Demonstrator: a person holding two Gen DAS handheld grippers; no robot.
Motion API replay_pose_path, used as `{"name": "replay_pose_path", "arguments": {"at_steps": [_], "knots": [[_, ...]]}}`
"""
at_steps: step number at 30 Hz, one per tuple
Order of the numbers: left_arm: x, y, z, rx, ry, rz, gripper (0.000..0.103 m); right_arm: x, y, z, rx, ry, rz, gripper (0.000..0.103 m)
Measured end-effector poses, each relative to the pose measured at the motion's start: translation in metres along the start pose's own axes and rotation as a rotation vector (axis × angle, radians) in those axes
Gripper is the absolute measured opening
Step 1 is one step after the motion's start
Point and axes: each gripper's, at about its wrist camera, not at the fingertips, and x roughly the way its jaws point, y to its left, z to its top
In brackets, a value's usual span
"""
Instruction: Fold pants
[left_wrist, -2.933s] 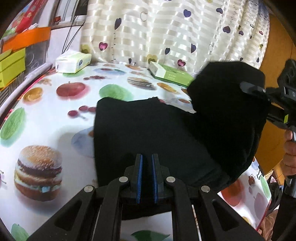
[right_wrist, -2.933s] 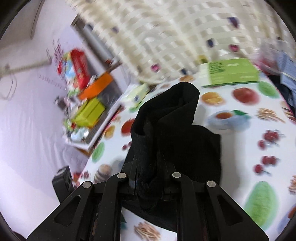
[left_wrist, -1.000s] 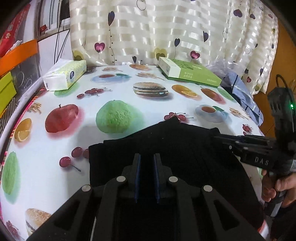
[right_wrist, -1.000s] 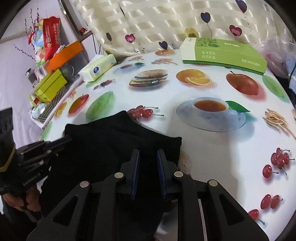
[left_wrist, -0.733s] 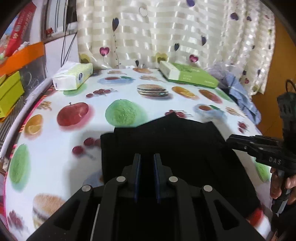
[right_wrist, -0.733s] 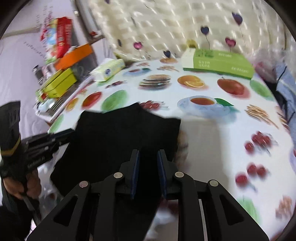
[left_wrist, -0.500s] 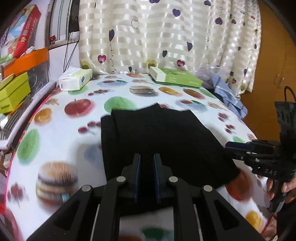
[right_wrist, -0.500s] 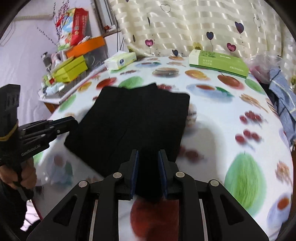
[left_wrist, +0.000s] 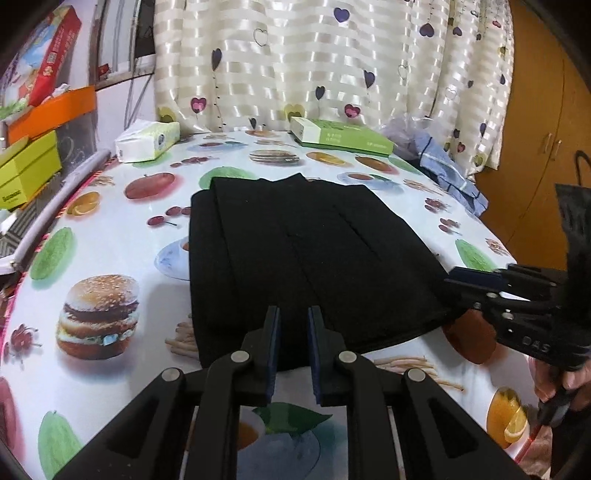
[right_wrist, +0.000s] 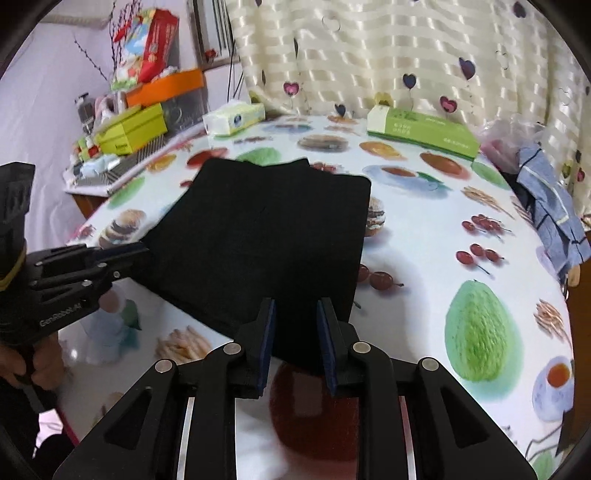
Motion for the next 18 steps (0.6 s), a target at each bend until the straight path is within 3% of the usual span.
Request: {"name": "replay_pose_path", "arguments": {"at_steps": [3,4,18], "knots": [[-0.009,-0.004,-0.005,-0.017,-0.007,-0.004,0.017,-0.013,0.004,-0.008,0.016,-0.023,0.023,0.048],[-0.012,-0.006,-0.007,-0.016,-0.010,0.005,0.017,-0.016,0.006,-0.011,0.019,-0.027,0.026,0.050],[-0.035,-0.011,-0.021,-0.036,-0.031,0.051,0.017,-0.030,0.019,-0.016,0.000,-0.046,0.028,0.050]]}}
